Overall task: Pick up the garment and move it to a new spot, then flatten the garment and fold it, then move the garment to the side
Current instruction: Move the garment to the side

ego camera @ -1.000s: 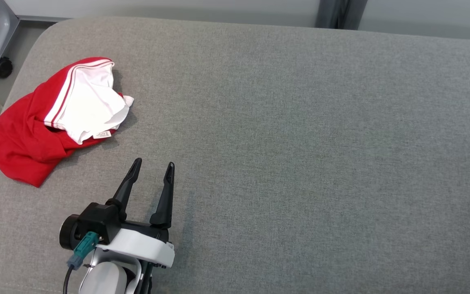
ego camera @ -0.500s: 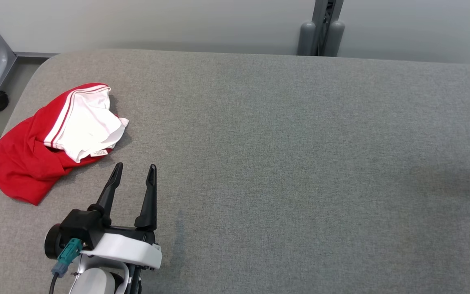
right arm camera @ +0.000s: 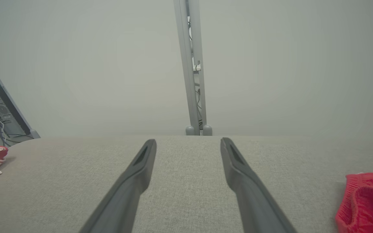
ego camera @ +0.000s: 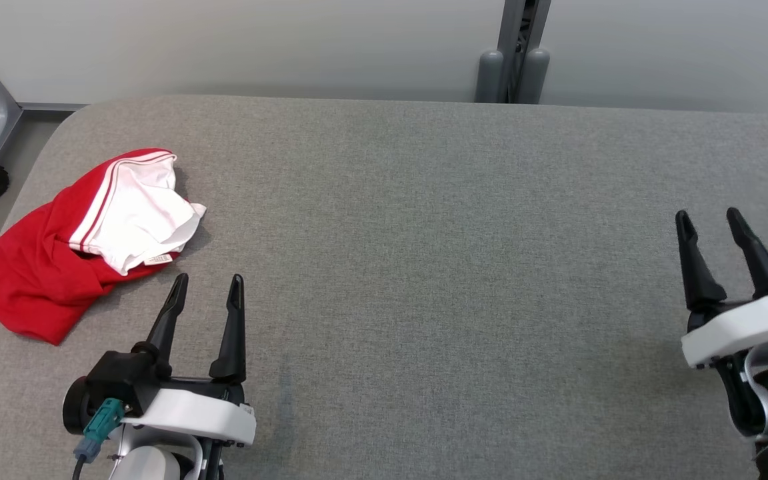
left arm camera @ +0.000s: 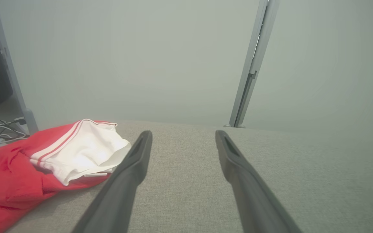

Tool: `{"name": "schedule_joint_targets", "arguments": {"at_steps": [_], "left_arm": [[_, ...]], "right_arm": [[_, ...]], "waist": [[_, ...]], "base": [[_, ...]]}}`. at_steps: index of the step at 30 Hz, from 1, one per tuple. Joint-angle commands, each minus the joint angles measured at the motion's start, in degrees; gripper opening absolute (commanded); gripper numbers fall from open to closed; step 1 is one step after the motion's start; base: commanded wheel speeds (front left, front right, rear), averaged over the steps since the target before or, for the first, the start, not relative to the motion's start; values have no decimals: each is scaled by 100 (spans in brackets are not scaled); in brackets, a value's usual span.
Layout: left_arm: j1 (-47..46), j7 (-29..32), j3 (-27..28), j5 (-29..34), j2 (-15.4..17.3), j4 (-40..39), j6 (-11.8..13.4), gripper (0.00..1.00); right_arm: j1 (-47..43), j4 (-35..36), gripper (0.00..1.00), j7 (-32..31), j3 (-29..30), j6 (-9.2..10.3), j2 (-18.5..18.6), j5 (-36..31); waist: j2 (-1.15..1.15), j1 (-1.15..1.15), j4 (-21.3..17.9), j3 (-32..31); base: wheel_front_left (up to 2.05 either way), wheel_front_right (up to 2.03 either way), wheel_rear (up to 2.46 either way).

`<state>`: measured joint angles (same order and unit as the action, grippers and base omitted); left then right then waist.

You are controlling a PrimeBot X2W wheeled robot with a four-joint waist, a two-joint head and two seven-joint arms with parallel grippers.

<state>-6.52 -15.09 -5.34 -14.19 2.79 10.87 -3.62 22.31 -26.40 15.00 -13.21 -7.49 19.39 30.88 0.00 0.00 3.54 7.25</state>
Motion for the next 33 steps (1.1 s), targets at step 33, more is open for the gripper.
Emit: {"name": "schedule_joint_targets", "arguments": {"at_steps": [33], "left_arm": [[295,-7,-62,57,23,-124,-33,100]], "right_arm": [[-1840,1447,100,26,1101,-2,-1541,-1497]], "waist": [[0,0,-73,-208]], "base": [[0,0,0]]}}
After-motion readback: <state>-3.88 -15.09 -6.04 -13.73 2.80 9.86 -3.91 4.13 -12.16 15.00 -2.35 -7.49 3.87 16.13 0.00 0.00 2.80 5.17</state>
